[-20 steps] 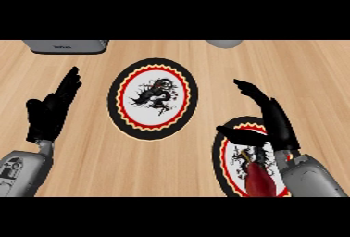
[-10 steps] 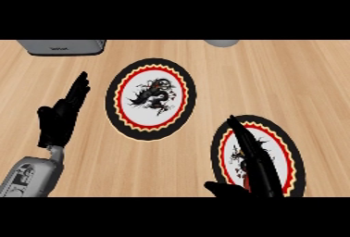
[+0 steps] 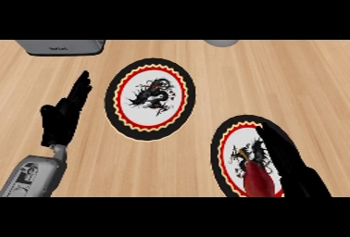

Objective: Pick the pear from the plate and place it in the plate

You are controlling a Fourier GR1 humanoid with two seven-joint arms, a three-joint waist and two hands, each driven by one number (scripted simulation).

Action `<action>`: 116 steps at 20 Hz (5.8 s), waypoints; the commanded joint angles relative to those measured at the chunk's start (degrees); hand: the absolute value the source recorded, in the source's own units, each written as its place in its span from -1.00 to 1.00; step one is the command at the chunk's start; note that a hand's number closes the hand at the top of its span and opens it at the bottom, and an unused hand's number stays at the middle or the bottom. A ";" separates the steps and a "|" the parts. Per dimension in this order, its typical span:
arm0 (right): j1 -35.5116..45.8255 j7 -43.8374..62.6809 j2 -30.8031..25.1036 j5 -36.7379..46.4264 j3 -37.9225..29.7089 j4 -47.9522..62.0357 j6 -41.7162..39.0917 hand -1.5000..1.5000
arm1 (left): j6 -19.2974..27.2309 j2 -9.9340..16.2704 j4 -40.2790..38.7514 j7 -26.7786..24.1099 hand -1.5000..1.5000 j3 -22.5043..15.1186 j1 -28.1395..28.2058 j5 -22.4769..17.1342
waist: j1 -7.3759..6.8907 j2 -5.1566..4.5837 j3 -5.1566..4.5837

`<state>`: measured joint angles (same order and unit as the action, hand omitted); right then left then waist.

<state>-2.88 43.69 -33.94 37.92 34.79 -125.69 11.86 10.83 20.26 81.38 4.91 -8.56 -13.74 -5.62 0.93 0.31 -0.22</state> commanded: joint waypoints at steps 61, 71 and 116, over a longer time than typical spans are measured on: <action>-3.89 26.27 25.76 27.89 -3.56 13.89 -17.40 1.00 | -8.25 -7.08 -0.46 1.67 0.00 9.16 -2.29 8.88 | -0.15 -0.07 0.15; 5.18 19.54 28.89 49.91 3.14 4.39 -13.91 1.00 | -8.92 -6.92 0.72 0.73 0.00 9.67 -0.09 8.77 | -0.79 -0.12 0.18; 56.85 1.28 33.93 -11.60 -1.92 80.39 37.74 -1.00 | -8.37 -12.89 0.15 2.18 0.00 5.59 -4.08 12.22 | -5.92 -1.36 0.33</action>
<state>55.34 48.56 -0.20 29.55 33.71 -44.32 39.61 1.14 8.63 80.21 6.57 -2.11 -19.11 5.86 -5.68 -1.40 0.06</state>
